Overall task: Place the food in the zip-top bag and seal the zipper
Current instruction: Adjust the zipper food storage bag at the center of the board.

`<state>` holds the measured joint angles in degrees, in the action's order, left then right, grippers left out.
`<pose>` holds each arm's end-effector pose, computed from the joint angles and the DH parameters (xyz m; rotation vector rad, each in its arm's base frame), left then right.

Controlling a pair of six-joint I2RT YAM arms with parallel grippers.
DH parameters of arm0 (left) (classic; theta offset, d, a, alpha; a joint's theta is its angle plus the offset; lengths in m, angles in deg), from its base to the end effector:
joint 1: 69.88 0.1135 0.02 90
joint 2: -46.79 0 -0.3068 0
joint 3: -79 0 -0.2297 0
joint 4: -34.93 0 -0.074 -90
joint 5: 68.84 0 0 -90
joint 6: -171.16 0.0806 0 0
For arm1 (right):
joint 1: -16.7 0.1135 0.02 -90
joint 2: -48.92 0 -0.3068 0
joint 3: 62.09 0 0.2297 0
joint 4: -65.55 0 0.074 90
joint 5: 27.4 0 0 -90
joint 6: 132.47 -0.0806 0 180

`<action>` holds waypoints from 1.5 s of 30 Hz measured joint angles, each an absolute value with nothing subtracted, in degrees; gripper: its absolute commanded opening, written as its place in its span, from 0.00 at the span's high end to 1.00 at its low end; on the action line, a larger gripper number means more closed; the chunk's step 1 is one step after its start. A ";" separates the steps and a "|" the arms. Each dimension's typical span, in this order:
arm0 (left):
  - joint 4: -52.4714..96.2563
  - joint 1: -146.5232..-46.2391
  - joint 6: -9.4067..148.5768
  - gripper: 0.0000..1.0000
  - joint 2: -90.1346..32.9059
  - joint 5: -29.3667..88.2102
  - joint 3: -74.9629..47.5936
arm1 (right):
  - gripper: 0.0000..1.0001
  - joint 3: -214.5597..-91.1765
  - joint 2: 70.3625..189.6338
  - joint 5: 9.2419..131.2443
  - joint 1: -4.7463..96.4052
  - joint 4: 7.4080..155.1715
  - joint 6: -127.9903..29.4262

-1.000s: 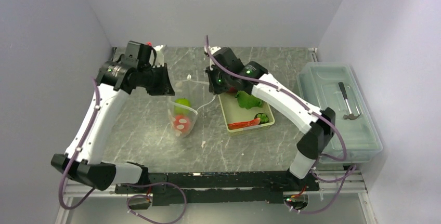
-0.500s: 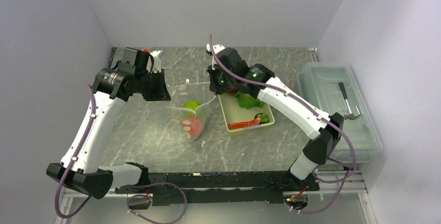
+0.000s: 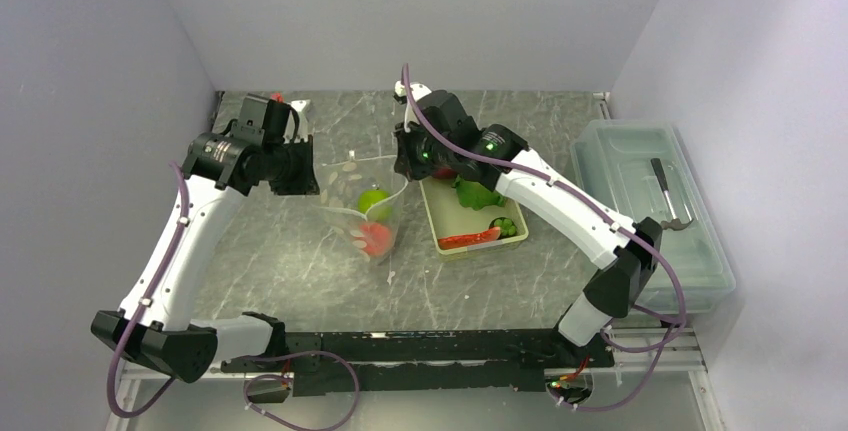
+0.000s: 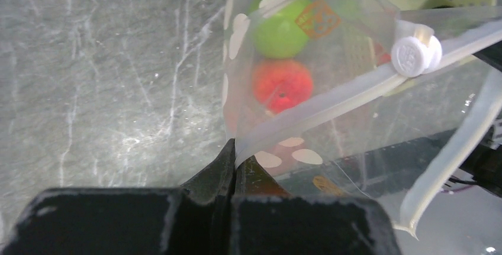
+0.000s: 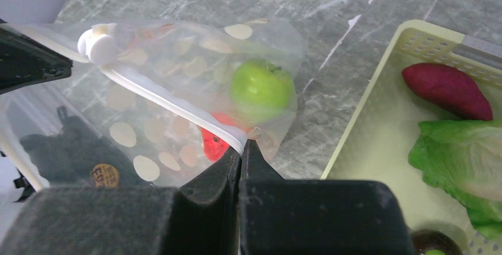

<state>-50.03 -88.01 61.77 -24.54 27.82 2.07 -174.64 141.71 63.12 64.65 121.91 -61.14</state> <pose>0.1961 -0.0740 0.4016 0.0212 2.5398 -0.4114 0.2508 0.2791 0.4054 -0.5835 2.2129 0.6408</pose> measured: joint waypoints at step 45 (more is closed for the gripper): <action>-52.37 -87.90 63.52 1.00 -25.00 18.66 0.58 | 0.57 -172.02 149.38 68.80 65.24 115.35 -66.06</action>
